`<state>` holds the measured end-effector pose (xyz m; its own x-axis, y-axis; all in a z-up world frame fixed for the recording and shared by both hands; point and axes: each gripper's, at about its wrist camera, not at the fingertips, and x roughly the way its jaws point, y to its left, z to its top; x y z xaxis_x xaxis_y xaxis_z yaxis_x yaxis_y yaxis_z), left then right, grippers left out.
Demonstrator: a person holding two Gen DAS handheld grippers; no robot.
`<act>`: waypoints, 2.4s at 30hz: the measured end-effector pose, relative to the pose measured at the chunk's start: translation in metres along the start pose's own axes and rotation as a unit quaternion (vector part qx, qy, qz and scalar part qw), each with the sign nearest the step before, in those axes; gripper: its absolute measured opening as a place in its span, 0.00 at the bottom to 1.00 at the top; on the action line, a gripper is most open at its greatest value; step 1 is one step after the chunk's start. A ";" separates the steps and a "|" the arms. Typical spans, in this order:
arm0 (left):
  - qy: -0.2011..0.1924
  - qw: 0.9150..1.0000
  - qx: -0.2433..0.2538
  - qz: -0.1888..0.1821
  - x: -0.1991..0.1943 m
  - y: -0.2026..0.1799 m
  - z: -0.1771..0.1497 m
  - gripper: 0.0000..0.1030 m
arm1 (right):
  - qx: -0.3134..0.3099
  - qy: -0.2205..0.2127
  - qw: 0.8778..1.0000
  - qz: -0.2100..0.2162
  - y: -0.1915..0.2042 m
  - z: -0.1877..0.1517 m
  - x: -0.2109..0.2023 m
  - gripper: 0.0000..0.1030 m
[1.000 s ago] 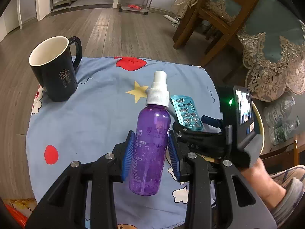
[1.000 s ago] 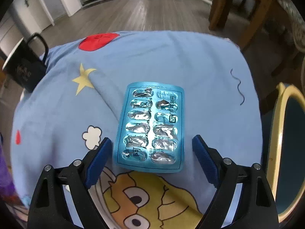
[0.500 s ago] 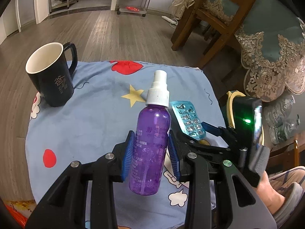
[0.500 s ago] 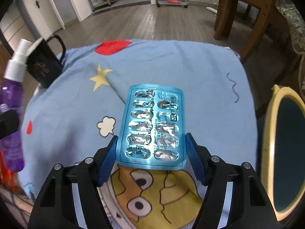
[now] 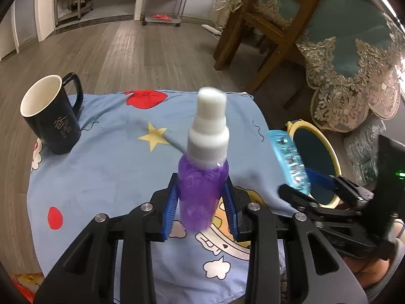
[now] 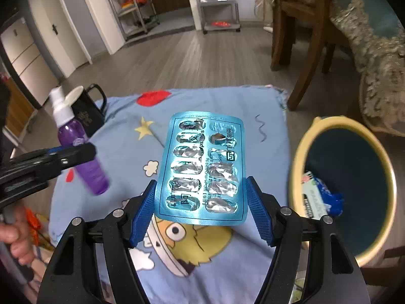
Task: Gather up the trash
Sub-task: 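Carry the spray bottle and blister pack over the bin with both grippers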
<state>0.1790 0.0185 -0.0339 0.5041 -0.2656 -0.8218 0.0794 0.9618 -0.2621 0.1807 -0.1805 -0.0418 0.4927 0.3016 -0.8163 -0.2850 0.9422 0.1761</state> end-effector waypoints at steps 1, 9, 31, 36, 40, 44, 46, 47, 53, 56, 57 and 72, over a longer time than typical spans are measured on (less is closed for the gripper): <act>0.000 1.000 0.001 -0.001 0.000 -0.002 0.000 0.31 | 0.001 -0.004 1.000 0.001 -0.003 -0.001 -0.007 0.68; -0.004 1.000 0.020 -0.010 0.001 -0.021 0.002 0.31 | 0.022 -0.034 0.999 0.000 -0.025 -0.009 -0.049 0.68; 0.007 0.997 0.058 -0.053 0.027 -0.085 0.013 0.30 | 0.142 -0.085 0.986 -0.004 -0.105 -0.026 -0.081 0.68; 0.013 0.995 0.076 -0.062 0.040 -0.115 0.017 0.30 | 0.172 -0.090 0.981 -0.020 -0.124 -0.031 -0.085 0.68; 0.016 0.994 0.089 -0.069 0.049 -0.139 0.019 0.31 | 0.200 -0.093 0.975 -0.036 -0.141 -0.037 -0.089 0.68; 0.017 0.992 0.099 -0.080 0.058 -0.161 0.022 0.31 | 0.229 -0.094 0.968 -0.050 -0.154 -0.043 -0.090 0.68; 0.019 0.991 0.104 -0.088 0.063 -0.173 0.024 0.31 | 0.241 -0.096 0.964 -0.058 -0.159 -0.046 -0.090 0.68; 0.020 0.990 0.105 -0.091 0.066 -0.178 0.024 0.31 | 0.250 -0.099 0.961 -0.062 -0.162 -0.047 -0.091 0.68; 0.038 0.987 0.111 -0.108 0.089 -0.205 0.023 0.31 | 0.292 -0.112 0.947 -0.081 -0.182 -0.054 -0.097 0.68; 0.051 0.986 0.112 -0.116 0.104 -0.217 0.021 0.31 | 0.311 -0.107 0.940 -0.085 -0.192 -0.058 -0.094 0.68; 0.054 0.985 0.113 -0.115 0.108 -0.219 0.021 0.31 | 0.314 -0.106 0.939 -0.086 -0.193 -0.059 -0.094 0.68; 0.115 0.983 0.092 -0.106 0.161 -0.225 0.005 0.31 | 0.347 -0.089 0.930 -0.082 -0.208 -0.067 -0.084 0.68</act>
<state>0.2466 -0.2408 -0.1048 0.2528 -0.4485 -0.8573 0.3264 0.8736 -0.3608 0.1432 -0.4118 -0.0466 0.6290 0.1075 -0.7700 0.3742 0.8263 0.4210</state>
